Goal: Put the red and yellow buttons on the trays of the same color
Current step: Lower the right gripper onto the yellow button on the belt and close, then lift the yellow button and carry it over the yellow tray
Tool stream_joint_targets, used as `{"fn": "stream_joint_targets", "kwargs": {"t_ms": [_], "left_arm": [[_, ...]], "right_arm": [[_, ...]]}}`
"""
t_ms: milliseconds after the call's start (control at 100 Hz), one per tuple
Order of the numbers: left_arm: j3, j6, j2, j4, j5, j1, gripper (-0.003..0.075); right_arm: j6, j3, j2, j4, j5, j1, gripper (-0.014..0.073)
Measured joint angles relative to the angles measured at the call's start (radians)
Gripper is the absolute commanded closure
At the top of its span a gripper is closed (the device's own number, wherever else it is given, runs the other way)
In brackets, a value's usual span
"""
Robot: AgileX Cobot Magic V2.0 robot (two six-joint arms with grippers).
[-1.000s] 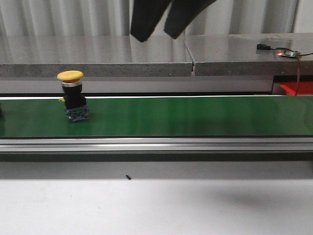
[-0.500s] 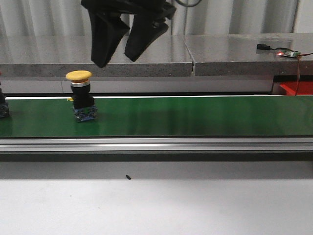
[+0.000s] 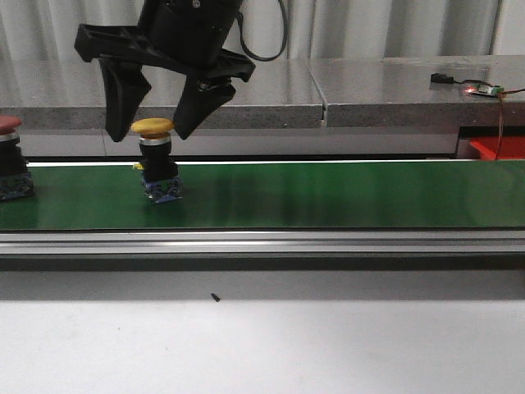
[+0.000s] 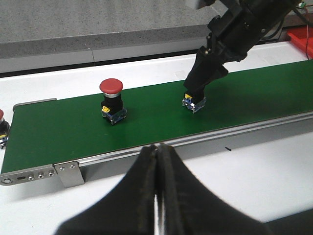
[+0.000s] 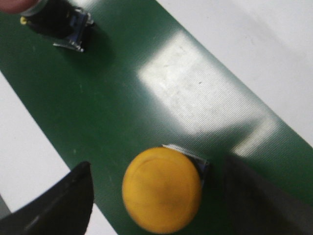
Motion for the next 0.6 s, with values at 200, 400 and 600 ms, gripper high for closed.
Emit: {"fn": "stream_joint_targets", "kwargs": {"t_ms": [200, 400, 600], "left_arm": [[0.0, 0.0, 0.0, 0.0, 0.0, 0.0, 0.0739], [0.0, 0.0, 0.0, 0.0, 0.0, 0.0, 0.0739], [0.0, 0.0, 0.0, 0.0, 0.0, 0.0, 0.0739]], "right_arm": [[0.095, -0.005, 0.023, -0.059, 0.012, 0.0, 0.0457], [0.124, -0.007, 0.023, -0.066, 0.019, 0.0, 0.0533], [0.24, -0.007, -0.034, -0.179, 0.056, 0.0, 0.0533]]}}
